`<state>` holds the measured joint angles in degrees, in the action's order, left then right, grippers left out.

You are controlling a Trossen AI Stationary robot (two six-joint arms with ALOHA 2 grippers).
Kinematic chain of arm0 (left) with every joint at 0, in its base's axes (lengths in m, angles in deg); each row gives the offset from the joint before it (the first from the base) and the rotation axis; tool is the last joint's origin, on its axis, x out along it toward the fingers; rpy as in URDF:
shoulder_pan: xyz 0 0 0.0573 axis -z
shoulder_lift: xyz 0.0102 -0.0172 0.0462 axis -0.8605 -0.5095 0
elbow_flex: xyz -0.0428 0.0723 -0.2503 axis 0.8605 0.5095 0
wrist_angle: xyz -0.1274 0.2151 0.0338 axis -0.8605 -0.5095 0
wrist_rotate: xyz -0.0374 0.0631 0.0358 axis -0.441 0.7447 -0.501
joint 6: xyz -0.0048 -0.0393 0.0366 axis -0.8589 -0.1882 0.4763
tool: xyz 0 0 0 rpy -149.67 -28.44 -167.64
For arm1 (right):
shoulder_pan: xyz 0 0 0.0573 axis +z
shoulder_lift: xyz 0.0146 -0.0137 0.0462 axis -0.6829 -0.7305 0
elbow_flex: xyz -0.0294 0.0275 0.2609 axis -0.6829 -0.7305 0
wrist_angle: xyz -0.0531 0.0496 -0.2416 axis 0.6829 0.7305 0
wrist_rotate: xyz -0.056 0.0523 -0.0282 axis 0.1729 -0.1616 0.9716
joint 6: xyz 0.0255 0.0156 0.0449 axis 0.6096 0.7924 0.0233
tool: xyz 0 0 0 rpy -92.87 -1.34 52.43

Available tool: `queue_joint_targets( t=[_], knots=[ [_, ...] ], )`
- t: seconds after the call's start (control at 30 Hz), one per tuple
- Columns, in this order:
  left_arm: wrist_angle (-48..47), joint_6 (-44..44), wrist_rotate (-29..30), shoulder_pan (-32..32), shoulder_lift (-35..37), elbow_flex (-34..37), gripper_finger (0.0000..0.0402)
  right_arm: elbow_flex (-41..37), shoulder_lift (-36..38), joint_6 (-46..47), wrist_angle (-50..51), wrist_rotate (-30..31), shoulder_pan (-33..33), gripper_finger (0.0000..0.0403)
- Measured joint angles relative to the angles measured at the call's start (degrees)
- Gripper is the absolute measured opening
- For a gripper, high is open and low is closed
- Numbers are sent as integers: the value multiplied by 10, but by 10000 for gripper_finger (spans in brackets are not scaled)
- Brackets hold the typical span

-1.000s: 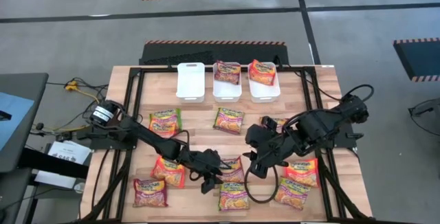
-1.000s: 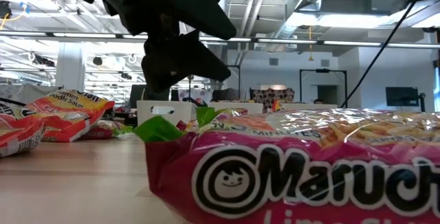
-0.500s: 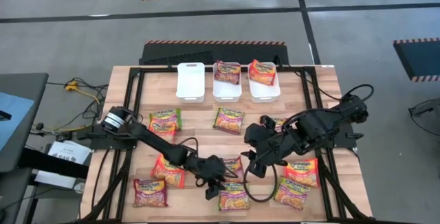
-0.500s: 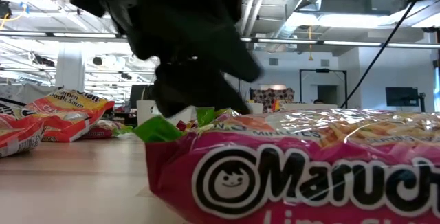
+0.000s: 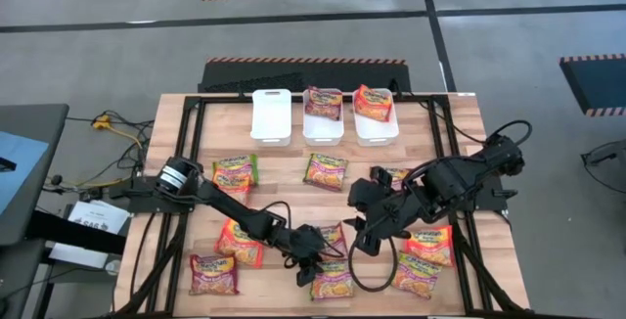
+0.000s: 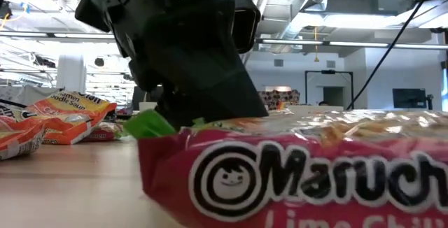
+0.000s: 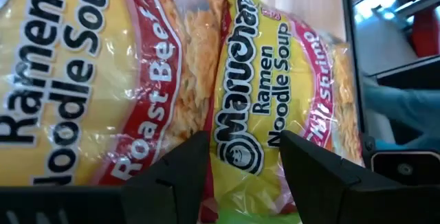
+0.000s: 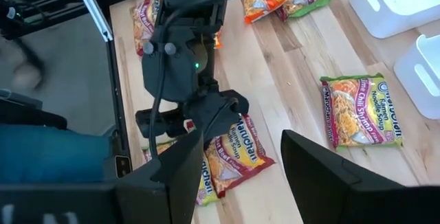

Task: Sort Maruchan noodles
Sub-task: Put the green noodle pack into the left white bin

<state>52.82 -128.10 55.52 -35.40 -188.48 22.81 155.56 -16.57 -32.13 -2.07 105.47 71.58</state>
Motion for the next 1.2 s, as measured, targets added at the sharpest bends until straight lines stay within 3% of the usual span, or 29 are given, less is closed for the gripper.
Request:
queue_joint_targets(
  t=[0.33,0.63,0.9,1.2],
  knots=[
    [-42,14,-8,2,-1,0,160,0,0,-9,-1,0,0,222],
    [-49,62,3,10,0,0,13,0,0,-9,-1,34,-2,222],
    [-34,101,-12,9,5,2,0,0,0,-9,-1,55,-2,222],
    [-76,151,2,8,77,4,0,0,0,-11,-3,68,-16,222]
  ],
)
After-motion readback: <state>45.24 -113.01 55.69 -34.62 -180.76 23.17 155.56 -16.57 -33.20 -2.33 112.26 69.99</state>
